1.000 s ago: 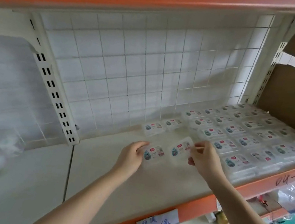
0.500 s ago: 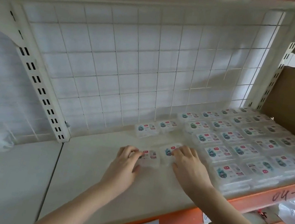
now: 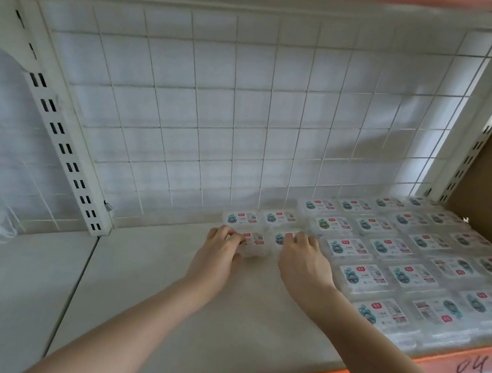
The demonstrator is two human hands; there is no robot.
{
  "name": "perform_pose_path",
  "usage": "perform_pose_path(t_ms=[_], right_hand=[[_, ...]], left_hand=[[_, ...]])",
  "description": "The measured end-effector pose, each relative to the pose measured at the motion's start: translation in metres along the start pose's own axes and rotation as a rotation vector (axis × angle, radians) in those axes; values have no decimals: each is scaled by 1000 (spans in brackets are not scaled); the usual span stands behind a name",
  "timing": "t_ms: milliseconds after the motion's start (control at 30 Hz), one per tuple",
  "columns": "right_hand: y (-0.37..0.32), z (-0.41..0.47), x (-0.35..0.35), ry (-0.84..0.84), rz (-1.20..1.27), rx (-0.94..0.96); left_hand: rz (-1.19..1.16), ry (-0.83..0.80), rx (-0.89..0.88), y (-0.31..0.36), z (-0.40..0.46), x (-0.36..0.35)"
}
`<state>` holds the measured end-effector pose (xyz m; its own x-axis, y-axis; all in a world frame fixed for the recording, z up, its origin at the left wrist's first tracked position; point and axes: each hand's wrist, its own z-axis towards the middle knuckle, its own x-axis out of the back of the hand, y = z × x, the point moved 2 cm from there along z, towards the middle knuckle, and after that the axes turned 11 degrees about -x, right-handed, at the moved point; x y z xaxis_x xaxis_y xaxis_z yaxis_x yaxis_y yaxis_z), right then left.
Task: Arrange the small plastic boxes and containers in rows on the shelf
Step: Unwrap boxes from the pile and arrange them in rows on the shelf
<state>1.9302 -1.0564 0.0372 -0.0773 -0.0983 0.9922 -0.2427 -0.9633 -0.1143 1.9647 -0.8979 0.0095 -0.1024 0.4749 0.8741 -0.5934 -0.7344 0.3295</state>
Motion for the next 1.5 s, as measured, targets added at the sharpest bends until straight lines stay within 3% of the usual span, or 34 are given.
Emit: perform_pose_path(t_ms=[667,833,1167,1500], right_hand=[[-4,-4,-4,4,20,-3],[-19,-13,4,50,99,81],[-110,-44,3,72,289,398],[-253,-96,-7,-58,273,643]], left_hand=[[-20,-30,50,7,-5,8],[9,21,74,10,-20,22],[77,66,256,-27,-97,79],[197,92,506,-92,-214,164]])
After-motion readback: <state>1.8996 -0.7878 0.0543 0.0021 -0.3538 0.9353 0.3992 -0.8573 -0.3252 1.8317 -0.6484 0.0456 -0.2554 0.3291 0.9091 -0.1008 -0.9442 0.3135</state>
